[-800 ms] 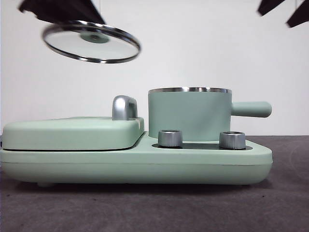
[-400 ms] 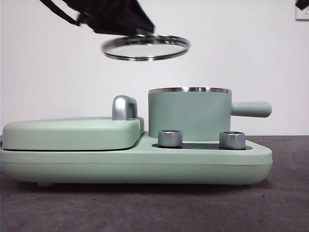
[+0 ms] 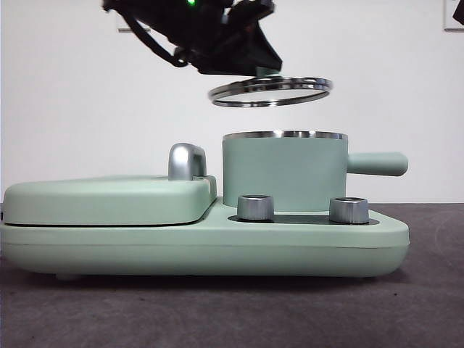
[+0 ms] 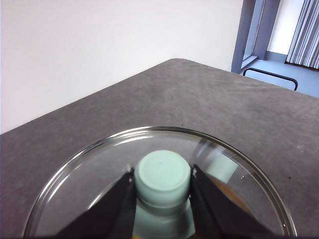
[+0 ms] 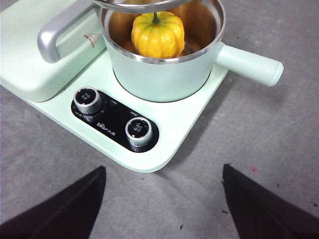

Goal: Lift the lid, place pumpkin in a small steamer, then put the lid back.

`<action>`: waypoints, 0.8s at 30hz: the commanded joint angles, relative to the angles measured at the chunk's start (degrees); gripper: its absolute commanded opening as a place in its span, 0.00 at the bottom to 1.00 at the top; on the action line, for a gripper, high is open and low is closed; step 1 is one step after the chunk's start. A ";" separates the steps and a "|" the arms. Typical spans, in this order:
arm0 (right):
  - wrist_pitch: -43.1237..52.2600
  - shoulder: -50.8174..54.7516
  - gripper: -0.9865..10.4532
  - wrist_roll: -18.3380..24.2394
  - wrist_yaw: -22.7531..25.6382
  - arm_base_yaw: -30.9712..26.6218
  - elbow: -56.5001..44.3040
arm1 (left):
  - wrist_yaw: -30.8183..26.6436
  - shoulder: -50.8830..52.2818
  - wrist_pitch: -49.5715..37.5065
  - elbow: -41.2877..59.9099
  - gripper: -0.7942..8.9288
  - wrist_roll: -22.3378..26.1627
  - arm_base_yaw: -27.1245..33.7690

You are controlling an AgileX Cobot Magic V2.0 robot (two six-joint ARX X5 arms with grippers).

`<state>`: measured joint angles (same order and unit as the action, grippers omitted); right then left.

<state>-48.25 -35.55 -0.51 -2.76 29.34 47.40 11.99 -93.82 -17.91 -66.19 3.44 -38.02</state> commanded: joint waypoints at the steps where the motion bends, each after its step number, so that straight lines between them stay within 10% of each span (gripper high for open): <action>1: 0.33 -0.28 0.40 -0.66 0.26 0.37 0.26 | 0.26 -2.21 -1.95 -2.64 0.09 0.39 -0.98; 24: 0.33 -0.28 0.40 -0.50 1.49 0.37 0.26 | 0.31 -5.38 -0.94 -2.78 0.09 0.39 -1.38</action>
<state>-48.25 -35.55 -0.49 -1.43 29.34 47.40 12.01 -98.28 -16.86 -67.22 3.44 -38.81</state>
